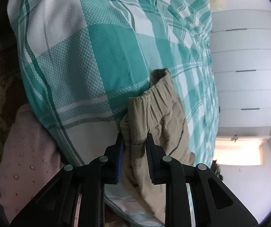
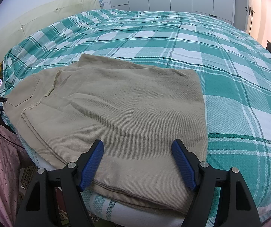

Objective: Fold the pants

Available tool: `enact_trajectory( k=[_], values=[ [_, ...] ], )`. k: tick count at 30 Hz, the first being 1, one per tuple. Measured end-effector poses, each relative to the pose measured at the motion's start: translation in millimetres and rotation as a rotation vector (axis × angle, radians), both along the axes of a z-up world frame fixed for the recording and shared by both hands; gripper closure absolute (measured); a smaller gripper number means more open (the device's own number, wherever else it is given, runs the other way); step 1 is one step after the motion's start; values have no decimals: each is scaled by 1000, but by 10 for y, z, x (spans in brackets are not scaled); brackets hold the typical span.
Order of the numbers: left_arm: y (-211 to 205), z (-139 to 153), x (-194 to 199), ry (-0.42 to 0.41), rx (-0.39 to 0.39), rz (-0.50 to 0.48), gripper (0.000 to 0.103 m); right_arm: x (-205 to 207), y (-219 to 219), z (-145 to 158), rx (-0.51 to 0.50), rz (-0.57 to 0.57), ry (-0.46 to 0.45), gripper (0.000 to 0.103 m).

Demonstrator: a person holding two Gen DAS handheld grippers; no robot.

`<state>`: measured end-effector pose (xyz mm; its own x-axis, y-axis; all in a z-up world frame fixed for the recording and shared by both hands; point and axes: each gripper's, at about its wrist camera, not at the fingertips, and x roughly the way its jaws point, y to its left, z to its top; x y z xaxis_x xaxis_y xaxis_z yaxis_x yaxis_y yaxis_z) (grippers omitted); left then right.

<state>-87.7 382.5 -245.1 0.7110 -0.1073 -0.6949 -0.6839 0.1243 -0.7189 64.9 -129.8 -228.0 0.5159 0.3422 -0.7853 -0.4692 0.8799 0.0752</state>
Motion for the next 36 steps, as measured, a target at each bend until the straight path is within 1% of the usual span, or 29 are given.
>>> enact_trajectory(
  k=[2, 3, 5, 7, 9, 11, 13, 16, 20, 25, 26, 27, 28, 29, 31, 33, 35, 36],
  values=[
    [0, -20, 43, 21, 14, -12, 72, -2, 0, -1, 0, 0, 1, 27],
    [9, -15, 56, 23, 20, -14, 67, -3, 0, 0, 1, 0, 1, 27],
    [24, -24, 87, 18, 22, -17, 63, -2, 1, 1, 0, 0, 0, 27],
    [49, -85, 96, -11, -12, -11, 70, -3, 2, 0, 1, 0, 1, 27],
    [66, -114, 81, -10, -27, 0, 82, -6, 4, 1, 0, -1, 0, 26],
    [66, -69, 116, -11, -16, 1, 85, -9, 7, 1, -1, 0, -1, 26],
    [36, 23, 79, -12, 7, 1, 86, -11, 10, 2, 0, 1, 0, 26],
    [-3, 195, 34, -34, 35, -3, 87, -18, 18, 3, -1, 1, -1, 26],
    [-63, 440, 53, -75, 75, -26, 88, -19, 16, 2, -1, 1, -1, 26],
    [-188, 792, 146, -117, 147, -69, 88, -24, 19, 7, 0, 3, -1, 26],
    [-235, 891, 182, -126, 168, -84, 88, -24, 20, 8, 0, 3, -1, 26],
    [-329, 1052, 241, -136, 211, -113, 88, -25, 19, 6, 0, 2, -1, 26],
    [-389, 1145, 282, -142, 241, -133, 88, -25, 20, 7, 1, 2, -1, 26],
    [-494, 1295, 349, -148, 289, -166, 88, -31, 22, 9, 1, 4, -1, 26],
    [-777, 1599, 565, -166, 387, -248, 88, -34, 24, 13, 1, 4, -1, 26],
    [-1169, 1862, 804, -185, 481, -358, 88, -36, 31, 31, -2, 4, -1, 26],
    [-1485, 2003, 990, -202, 539, -446, 88, -38, 26, 80, -2, 6, 5, 26],
    [-1743, 2052, 1145, -214, 568, -514, 88, -37, 14, 112, 5, 5, 12, 26]
  ],
)
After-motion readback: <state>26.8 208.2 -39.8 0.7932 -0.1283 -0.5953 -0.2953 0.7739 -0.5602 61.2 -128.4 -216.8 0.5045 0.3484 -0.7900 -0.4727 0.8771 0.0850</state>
